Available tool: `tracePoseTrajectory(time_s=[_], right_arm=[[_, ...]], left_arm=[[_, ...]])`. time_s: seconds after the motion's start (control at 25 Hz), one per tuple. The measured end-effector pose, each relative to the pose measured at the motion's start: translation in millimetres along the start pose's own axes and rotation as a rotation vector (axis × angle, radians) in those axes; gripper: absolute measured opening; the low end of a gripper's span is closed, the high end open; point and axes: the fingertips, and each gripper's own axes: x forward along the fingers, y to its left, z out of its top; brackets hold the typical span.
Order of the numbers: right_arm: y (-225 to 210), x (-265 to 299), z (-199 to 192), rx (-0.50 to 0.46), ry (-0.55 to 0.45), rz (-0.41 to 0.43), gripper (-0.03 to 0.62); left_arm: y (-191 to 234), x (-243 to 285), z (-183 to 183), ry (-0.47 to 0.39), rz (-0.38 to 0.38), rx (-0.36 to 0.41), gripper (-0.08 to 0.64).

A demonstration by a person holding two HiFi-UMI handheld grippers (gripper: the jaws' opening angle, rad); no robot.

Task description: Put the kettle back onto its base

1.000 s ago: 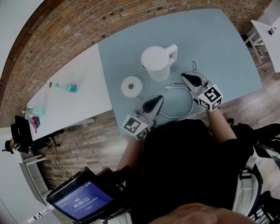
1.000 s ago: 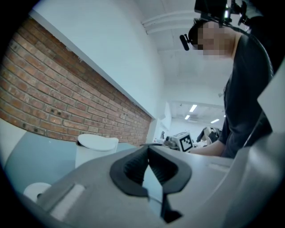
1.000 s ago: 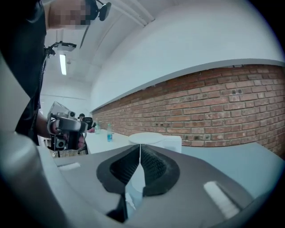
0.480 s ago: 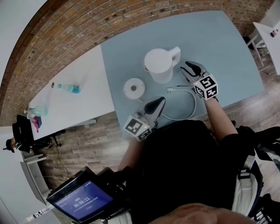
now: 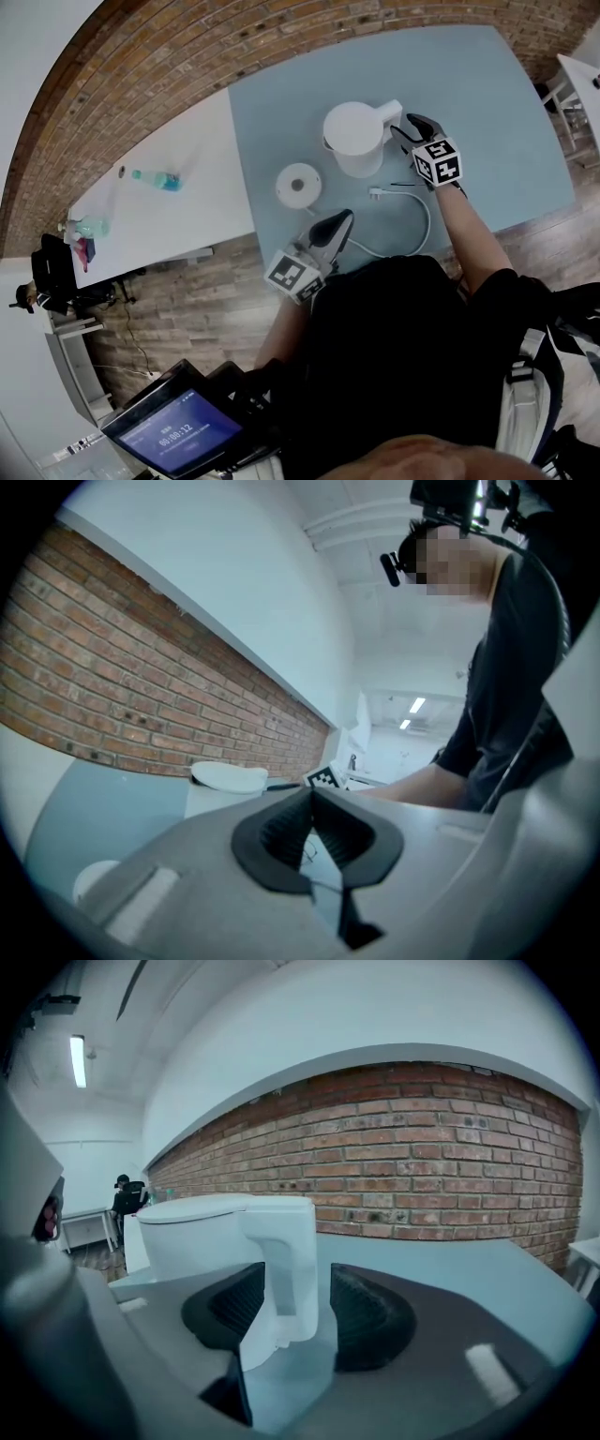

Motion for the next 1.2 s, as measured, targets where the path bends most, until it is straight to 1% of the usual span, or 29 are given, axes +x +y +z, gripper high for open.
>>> tracePoseTrajectory(time_s=[0.24,0.4,0.56,0.72,0.84,0.92,1.0,1.08,1.2], right_arm=[[-10,28,-10,-0.034,0.059,-0.001,0.215],[-13,44,-13,-0.025,0.072,-0.006,0.213],[-16,56,-10,-0.012,0.081,-0.012,0.207],[-15,68,-8,-0.025,0.080,-0.009,0.179],[-14,75,-9,-0.008,0.084,-0.012,0.159],[-12,79,-10,-0.002,0.087,-0.014,0.133],[-13,81,-10,0.000,0.084,-0.025,0.099],[-15,82,-10,0.006,0.079,-0.043,0.077],[-17,81,-9,0.015,0.068,-0.051,0.073]], left_arm=[[5,-6,8,-0.019,0.030,0.015,0.005],[11,-18,-4,-0.004,0.050,0.003,0.005],[12,-24,-5,0.000,0.063,-0.012,0.005],[10,-24,-6,0.009,0.070,-0.016,0.005],[11,-25,-13,0.008,0.075,-0.020,0.005],[12,-26,-17,-0.010,0.074,-0.012,0.005],[10,-25,-15,-0.004,0.068,-0.006,0.005],[11,-26,-13,0.010,0.080,-0.013,0.005],[13,-27,-15,0.020,0.087,-0.021,0.005]])
